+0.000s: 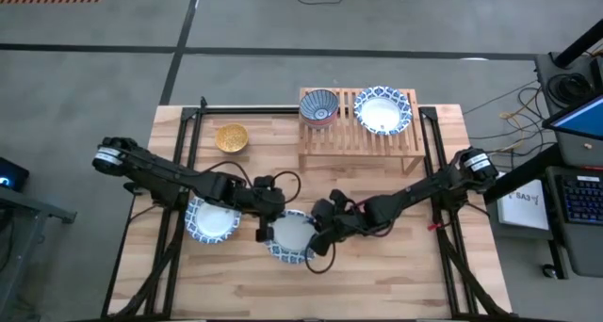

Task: Place and stack bowls onto a shelf
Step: Stack the white patterned bowl on top of the white patterned bowl on the shelf

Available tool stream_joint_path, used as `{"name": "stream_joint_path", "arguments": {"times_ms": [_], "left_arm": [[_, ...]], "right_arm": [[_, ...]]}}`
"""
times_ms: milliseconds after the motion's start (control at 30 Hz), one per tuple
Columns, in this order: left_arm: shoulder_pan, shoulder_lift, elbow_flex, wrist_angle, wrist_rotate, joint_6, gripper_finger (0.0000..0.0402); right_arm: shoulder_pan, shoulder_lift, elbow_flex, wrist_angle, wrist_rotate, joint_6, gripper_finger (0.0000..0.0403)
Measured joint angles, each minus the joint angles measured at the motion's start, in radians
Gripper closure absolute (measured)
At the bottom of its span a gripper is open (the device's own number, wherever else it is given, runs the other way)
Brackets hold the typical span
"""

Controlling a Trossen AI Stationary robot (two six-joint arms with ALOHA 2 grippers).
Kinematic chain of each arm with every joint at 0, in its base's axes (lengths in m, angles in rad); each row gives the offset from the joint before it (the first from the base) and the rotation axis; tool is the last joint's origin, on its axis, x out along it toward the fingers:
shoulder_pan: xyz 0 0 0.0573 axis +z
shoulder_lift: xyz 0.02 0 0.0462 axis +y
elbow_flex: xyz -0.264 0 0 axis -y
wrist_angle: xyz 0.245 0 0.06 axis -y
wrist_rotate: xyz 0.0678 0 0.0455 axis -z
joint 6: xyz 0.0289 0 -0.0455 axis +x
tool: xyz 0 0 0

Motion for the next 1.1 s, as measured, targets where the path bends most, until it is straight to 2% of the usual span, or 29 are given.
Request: {"name": "stream_joint_path", "arguments": {"times_ms": [267,367,467,700,867,1100], "left_arm": [[-0.001,-0.003,0.002,-0.107,0.012,0.004,0.0332],[0.000,-0.014,0.001,-0.138,0.013,0.007,0.0307],[0.000,-0.026,0.001,-0.148,0.013,0.021,0.0280],[0.001,-0.063,0.022,-0.214,-0.002,0.058,0.0222],[0.001,-0.094,0.020,-0.241,-0.011,0.095,0.0206],[-0.024,-0.118,0.009,-0.245,0.009,0.109,0.0207]], "right_arm": [[-0.013,0.003,0.000,0.027,-0.001,-0.005,0.0390],[-0.033,0.010,0.000,0.058,-0.070,0.002,0.0390],[-0.050,0.029,0.000,0.100,-0.091,0.012,0.0387],[-0.088,0.059,-0.001,0.093,-0.105,0.038,0.0326],[-0.107,0.061,0.000,0.097,-0.098,0.021,0.0284],[-0.125,0.023,0.002,0.089,-0.097,-0.051,0.0273]]}}
